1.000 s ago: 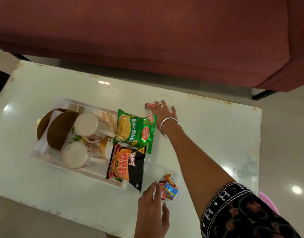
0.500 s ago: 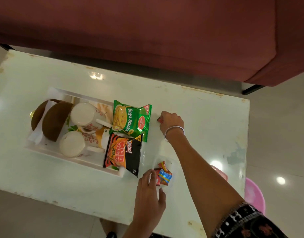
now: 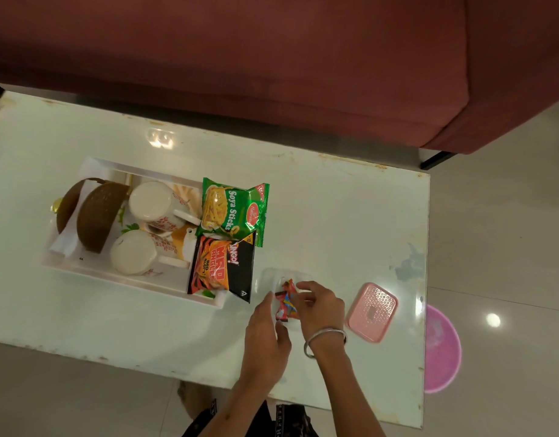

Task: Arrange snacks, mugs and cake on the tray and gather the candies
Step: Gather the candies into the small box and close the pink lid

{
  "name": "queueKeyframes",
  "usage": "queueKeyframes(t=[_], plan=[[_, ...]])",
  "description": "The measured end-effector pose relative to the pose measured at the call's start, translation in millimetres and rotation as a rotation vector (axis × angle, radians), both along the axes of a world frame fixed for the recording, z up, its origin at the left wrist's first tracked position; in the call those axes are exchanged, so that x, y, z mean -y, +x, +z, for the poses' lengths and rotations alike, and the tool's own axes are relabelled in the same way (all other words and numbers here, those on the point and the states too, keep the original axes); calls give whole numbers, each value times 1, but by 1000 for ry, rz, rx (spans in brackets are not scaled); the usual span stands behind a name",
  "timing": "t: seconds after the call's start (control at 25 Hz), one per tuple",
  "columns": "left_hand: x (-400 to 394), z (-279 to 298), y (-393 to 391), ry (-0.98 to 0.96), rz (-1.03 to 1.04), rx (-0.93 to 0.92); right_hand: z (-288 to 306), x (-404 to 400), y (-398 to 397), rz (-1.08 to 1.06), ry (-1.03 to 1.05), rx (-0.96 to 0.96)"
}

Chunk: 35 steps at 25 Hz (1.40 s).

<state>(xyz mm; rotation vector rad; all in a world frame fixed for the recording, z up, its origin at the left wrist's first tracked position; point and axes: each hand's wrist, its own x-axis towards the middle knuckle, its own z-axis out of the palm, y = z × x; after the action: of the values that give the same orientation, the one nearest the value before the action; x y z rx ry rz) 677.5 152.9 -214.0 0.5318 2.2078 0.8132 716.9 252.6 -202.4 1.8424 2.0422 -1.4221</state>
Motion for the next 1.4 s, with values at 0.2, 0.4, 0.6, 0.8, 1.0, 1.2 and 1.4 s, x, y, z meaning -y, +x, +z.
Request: queueKeyframes(t=[0.2,0.4,0.6,0.8,1.0,1.2,1.4], plan=[[2,-1,1,11,38,1,-3,7,3,-31,60,-11],[3,2,4,22,44,5,-16,-3,27,-302,233,9],[2,4,4,7,55,16,-47,-26,64,-435,77,437],[4,5,2,-14,56,26,-60,-33,75,-392,137,643],[5,5,-1,-19,76,60,-64,-40,91,-362,138,595],[7,7,-3,-21,85,116,-52,-37,95,-245,173,524],[4,4,-5,-28,151,215,-34,-23,52,-317,-2,170]])
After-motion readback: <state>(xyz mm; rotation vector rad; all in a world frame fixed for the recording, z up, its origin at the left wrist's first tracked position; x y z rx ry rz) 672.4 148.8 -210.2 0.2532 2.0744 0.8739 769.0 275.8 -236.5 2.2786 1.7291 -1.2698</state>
